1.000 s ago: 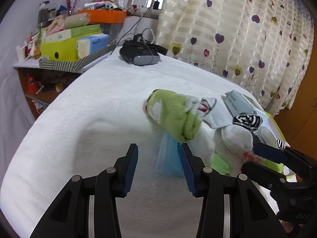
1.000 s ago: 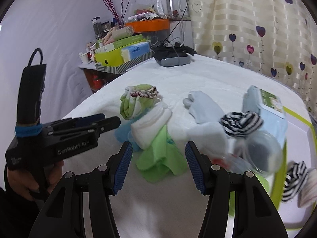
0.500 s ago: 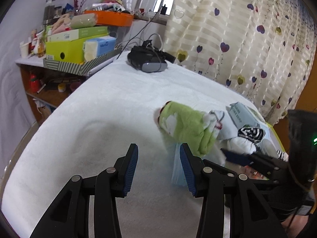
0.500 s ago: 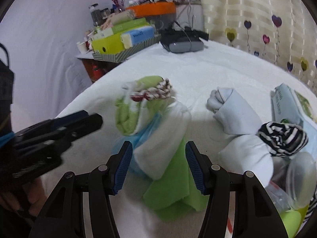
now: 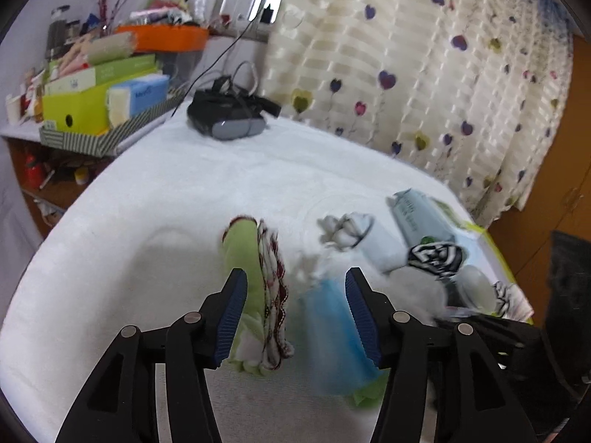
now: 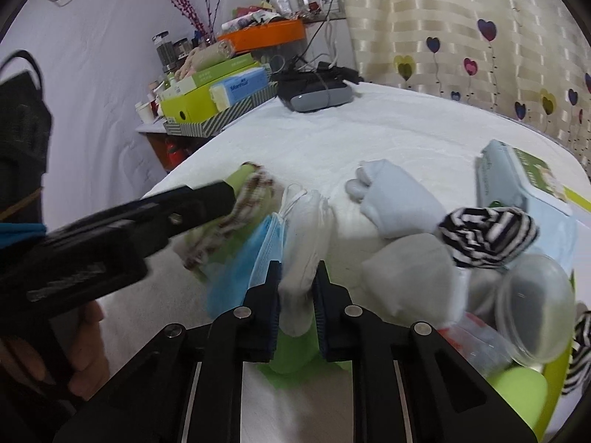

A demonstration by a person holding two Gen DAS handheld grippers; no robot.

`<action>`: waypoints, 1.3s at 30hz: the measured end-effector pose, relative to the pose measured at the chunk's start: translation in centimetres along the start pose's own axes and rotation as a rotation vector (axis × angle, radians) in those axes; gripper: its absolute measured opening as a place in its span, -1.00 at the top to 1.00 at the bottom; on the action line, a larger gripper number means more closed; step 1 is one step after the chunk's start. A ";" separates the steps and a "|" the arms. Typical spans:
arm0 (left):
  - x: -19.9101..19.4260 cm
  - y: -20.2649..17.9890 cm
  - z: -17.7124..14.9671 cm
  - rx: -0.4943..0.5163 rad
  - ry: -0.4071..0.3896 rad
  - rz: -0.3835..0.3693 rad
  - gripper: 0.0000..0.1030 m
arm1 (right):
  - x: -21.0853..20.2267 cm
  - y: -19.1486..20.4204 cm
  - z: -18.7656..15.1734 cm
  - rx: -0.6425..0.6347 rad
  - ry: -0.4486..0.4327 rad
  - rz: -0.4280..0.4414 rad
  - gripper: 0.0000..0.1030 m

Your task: Organize soft objects

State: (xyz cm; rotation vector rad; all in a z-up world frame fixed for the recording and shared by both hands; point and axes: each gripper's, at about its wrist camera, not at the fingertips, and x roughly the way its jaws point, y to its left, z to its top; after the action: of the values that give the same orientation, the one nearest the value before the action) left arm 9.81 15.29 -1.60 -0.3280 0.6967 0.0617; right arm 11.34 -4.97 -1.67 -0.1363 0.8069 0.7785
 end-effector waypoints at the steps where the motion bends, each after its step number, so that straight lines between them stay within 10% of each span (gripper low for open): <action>1: 0.3 0.1 -0.1 -0.003 0.009 0.017 -0.07 | 0.0 -0.1 0.0 0.005 0.002 -0.002 0.67; 29: 2.4 5.4 -0.5 -0.096 0.061 0.146 -0.07 | 1.5 -1.9 1.1 0.106 0.014 0.037 0.27; 31: 2.7 5.6 -0.5 -0.099 0.070 0.138 -0.07 | 1.7 -1.7 1.1 0.091 0.020 0.020 0.64; 35: 3.1 5.2 -0.8 -0.089 0.088 0.119 -0.04 | 2.0 -1.3 0.8 0.055 0.034 0.000 0.76; 39: 2.9 4.3 -0.8 -0.047 0.074 0.120 0.40 | 1.1 -1.3 0.8 0.046 0.000 -0.002 0.78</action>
State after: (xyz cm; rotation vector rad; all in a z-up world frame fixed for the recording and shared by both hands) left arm 10.80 18.93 -5.19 -0.3346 0.7887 0.1806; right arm 13.12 -4.96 -2.09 -0.0958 0.8241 0.7577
